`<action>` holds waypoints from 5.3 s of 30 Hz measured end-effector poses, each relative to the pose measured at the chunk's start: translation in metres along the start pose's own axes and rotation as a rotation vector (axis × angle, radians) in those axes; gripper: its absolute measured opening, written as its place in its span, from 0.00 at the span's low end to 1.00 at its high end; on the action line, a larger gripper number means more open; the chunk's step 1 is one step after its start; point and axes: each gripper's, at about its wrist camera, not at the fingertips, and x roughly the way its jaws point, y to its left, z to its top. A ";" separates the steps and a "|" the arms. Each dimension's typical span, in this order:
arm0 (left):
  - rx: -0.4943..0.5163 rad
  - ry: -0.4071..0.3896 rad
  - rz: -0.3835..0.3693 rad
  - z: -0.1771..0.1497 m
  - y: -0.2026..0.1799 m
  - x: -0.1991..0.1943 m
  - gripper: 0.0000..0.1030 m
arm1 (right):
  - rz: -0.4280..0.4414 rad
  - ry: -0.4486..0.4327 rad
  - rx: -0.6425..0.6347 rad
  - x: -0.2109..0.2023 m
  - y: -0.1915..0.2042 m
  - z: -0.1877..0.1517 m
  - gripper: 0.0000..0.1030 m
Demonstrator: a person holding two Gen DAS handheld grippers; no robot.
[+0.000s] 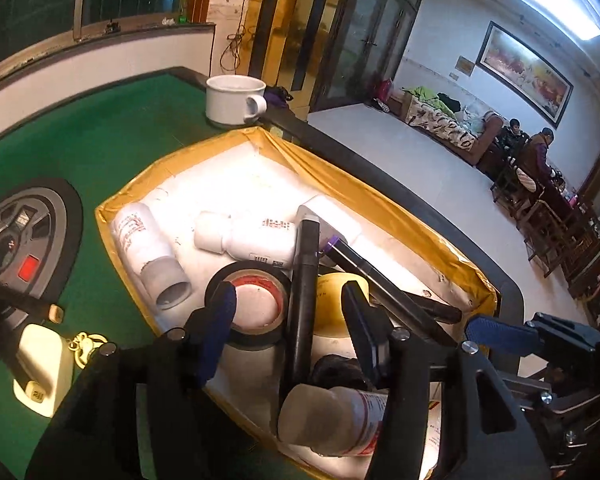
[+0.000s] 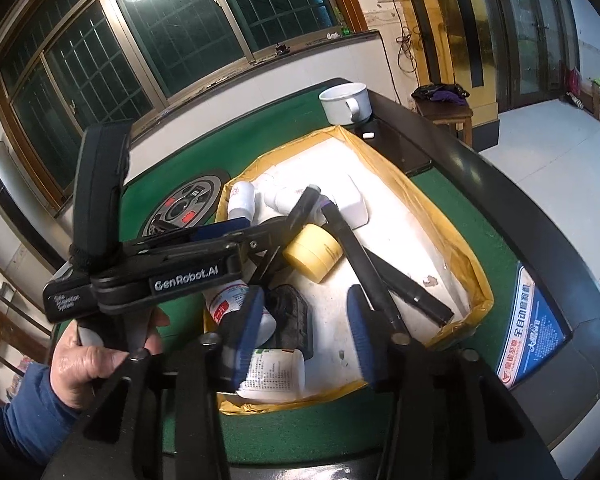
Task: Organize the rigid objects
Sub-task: 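Open the right tool to drop the bottle while left releases the marker into the tray, then move both open tools back over the green table, then grasp a black marker with the left tool while right grasps the cream plug charger, then lift the marker and plug charger and carry both over the tray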
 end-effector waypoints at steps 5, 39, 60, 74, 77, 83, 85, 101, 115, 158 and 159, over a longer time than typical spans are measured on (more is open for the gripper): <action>0.024 -0.025 0.033 -0.002 -0.005 -0.012 0.52 | -0.026 -0.003 0.004 0.002 0.002 0.002 0.41; -0.214 -0.148 0.350 -0.047 0.148 -0.115 0.52 | 0.020 0.019 -0.114 0.020 0.079 0.030 0.49; -0.518 -0.116 0.469 -0.081 0.255 -0.132 0.52 | 0.135 0.348 -0.303 0.229 0.234 0.060 0.49; -0.479 -0.024 0.408 -0.080 0.250 -0.106 0.52 | 0.216 0.232 -0.124 0.156 0.220 0.037 0.54; -0.474 0.046 0.439 -0.083 0.252 -0.089 0.52 | 0.201 0.228 -0.070 0.152 0.203 0.033 0.54; -0.404 0.068 0.553 -0.080 0.250 -0.072 0.52 | 0.106 0.252 -0.056 0.159 0.179 0.034 0.59; -0.348 0.069 0.590 -0.078 0.244 -0.067 0.49 | 0.084 0.265 -0.046 0.162 0.175 0.031 0.60; -0.302 0.041 0.577 -0.080 0.246 -0.068 0.15 | -0.146 0.268 -0.202 0.210 0.216 0.024 0.53; -0.329 -0.059 0.380 -0.076 0.239 -0.085 0.12 | 0.081 0.188 -0.185 0.149 0.189 -0.009 0.51; -0.270 -0.129 0.360 -0.070 0.204 -0.097 0.12 | 0.124 0.083 -0.275 0.093 0.191 -0.010 0.42; -0.270 -0.135 0.351 -0.069 0.202 -0.098 0.12 | 0.128 0.074 -0.267 0.089 0.188 -0.008 0.42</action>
